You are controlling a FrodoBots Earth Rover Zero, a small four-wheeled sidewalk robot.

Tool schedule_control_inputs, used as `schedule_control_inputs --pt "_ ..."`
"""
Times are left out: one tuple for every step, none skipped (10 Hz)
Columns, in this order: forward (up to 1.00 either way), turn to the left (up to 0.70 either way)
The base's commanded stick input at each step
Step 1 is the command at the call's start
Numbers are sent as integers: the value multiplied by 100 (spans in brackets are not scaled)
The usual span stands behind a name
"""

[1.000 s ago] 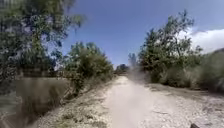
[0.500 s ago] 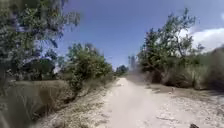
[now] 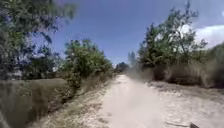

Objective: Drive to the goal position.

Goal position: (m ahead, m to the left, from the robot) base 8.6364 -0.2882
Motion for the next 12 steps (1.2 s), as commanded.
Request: schedule_control_inputs --pt "45 2" --pt "45 2" --pt "45 2" --pt "45 2" --pt "45 2" --pt "45 2" --pt "45 2" --pt "45 2" --pt "45 2" --pt "45 2" --pt "45 2" --pt "45 2"
